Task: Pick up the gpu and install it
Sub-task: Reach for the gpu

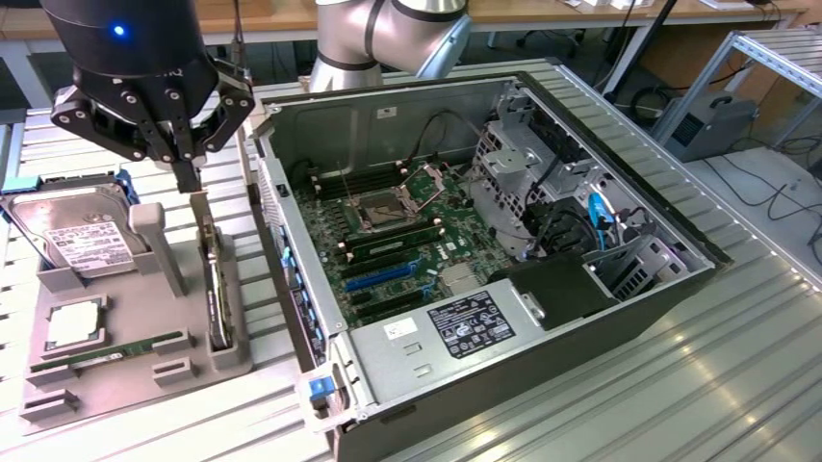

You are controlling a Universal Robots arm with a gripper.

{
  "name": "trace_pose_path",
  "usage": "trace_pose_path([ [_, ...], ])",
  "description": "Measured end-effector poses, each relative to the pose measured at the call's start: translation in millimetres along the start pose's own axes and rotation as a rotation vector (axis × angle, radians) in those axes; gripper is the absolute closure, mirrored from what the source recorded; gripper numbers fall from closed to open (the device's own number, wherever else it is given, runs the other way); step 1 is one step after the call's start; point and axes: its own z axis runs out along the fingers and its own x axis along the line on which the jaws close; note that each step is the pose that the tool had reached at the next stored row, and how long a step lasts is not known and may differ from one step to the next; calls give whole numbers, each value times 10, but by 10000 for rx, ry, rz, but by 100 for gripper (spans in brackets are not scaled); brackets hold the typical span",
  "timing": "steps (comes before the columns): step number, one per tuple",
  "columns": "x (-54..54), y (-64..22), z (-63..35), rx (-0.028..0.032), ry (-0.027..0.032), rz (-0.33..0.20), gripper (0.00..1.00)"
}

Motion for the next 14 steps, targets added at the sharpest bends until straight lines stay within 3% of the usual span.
trace_pose_path([
  [14, -3, -39, -2, 13, -1, 0, 89],
])
